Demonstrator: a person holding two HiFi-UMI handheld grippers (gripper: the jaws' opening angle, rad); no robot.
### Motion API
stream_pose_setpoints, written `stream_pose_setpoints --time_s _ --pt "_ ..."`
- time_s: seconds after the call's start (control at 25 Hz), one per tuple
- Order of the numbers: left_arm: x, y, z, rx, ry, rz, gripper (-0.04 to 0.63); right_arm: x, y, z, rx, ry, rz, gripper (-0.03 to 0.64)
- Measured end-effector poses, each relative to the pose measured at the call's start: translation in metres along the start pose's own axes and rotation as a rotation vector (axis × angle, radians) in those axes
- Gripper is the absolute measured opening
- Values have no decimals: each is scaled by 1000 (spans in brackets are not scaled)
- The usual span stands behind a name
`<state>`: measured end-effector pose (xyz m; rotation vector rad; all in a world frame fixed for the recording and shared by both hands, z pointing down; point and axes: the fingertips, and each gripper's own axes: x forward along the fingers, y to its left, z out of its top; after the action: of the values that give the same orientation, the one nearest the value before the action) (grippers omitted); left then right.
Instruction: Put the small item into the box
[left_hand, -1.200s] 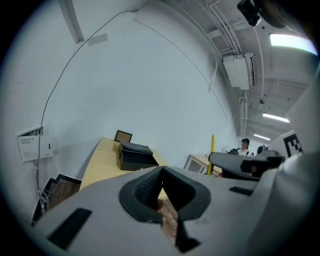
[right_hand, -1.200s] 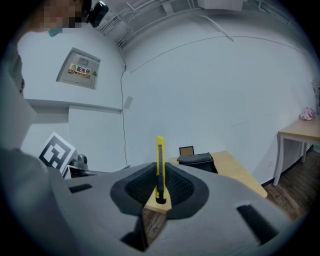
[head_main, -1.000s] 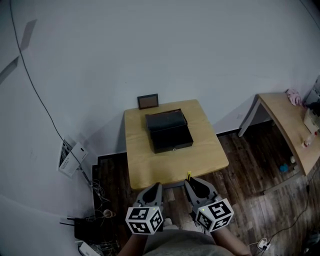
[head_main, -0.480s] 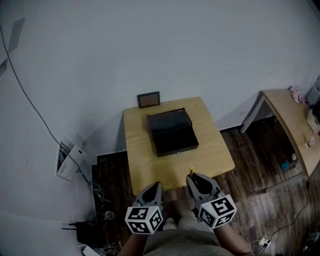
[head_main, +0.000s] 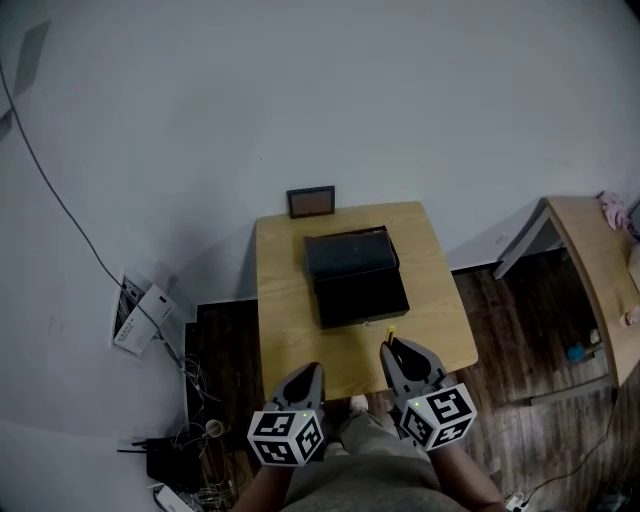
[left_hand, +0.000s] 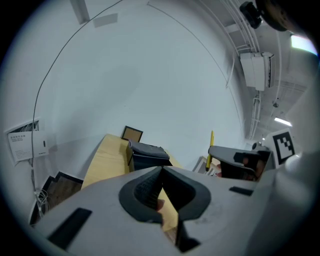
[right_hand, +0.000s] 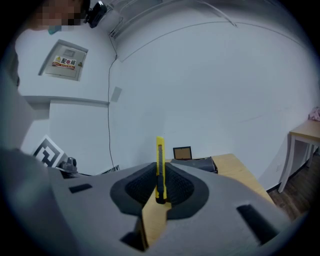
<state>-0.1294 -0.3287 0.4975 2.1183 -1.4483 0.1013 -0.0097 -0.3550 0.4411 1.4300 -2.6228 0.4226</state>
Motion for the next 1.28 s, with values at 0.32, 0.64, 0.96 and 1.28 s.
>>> stream_pose_setpoints --time_s 0.32,0.64,0.96,1.28 --pt "41 8 30 -33 -27 62 3 48 -35 13 -31 43 75 43" --pt "81 13 46 -68 -40 122 3 90 -68 21 -67 92 137 43" --pt "114 25 48 -102 -35 170 3 133 -93 9 -95 165 189 43" --pt "134 39 42 -130 -14 214 3 176 -104 -28 -146 289 256 43"
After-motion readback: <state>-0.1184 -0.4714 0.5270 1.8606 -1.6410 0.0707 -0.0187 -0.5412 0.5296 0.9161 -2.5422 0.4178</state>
